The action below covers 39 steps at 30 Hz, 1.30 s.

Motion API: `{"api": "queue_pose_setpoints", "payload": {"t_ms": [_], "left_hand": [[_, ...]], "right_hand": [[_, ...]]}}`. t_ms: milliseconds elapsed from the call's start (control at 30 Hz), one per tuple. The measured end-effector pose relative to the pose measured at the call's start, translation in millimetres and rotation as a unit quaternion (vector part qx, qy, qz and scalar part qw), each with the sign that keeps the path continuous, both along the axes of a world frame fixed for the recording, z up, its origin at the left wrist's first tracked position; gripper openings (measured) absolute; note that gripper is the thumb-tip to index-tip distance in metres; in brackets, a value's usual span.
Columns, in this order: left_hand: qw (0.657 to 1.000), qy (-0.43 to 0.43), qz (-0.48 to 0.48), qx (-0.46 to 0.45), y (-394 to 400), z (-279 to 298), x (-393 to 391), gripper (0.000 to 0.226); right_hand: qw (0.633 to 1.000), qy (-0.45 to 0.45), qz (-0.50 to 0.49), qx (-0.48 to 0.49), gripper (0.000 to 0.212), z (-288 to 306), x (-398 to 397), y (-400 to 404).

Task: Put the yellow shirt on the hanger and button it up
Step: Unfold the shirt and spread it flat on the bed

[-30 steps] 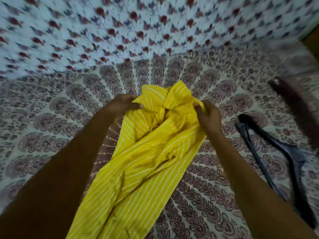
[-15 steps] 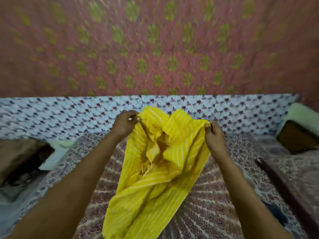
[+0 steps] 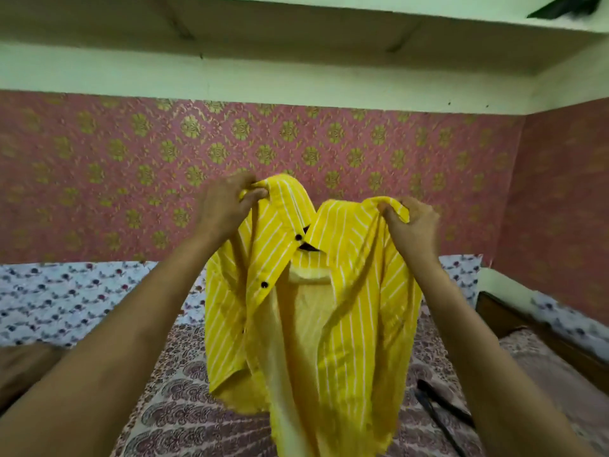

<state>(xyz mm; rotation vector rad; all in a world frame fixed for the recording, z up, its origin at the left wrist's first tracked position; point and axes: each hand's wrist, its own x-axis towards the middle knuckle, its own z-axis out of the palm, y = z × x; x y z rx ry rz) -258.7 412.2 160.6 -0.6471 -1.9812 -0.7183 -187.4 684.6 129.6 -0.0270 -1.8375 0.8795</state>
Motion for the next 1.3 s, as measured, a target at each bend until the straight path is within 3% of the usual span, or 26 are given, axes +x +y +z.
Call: {"api": "queue_pose_setpoints", "payload": {"t_ms": [167, 333, 467, 667, 867, 1000, 1200, 1300], "left_hand": [[0.996, 0.082, -0.007, 0.041, -12, 27, 23, 0.040], [0.994, 0.093, 0.020, 0.051, -3, 29, 10, 0.046], [0.997, 0.061, 0.008, 0.040, 14, -2, -22, 0.042], [0.998, -0.048, 0.044, 0.001, 52, -101, -132, 0.059], [0.987, -0.148, 0.059, -0.025, 108, -211, -244, 0.039], [0.969, -0.239, 0.047, -0.036, 145, -313, -328, 0.041], [0.942, -0.322, 0.071, -0.061, 196, -439, -447, 0.034], [0.926, -0.353, 0.065, -0.118, 218, -501, -489, 0.036]], "right_hand": [[0.988, 0.118, -0.097, 0.021, 0.061, 25, 17, -1], [0.981, 0.151, -0.122, 0.022, 0.041, 34, 11, 0], [0.987, 0.119, -0.111, 0.011, 0.042, 0, -24, 13], [0.994, 0.009, -0.107, 0.002, 0.042, -102, -125, 49], [0.989, -0.115, -0.081, -0.040, 0.051, -218, -242, 98], [0.970, -0.217, -0.093, -0.059, 0.037, -305, -317, 121], [0.946, -0.275, -0.152, -0.079, 0.051, -424, -414, 163], [0.922, -0.334, -0.189, -0.055, 0.046, -474, -447, 179]]}}
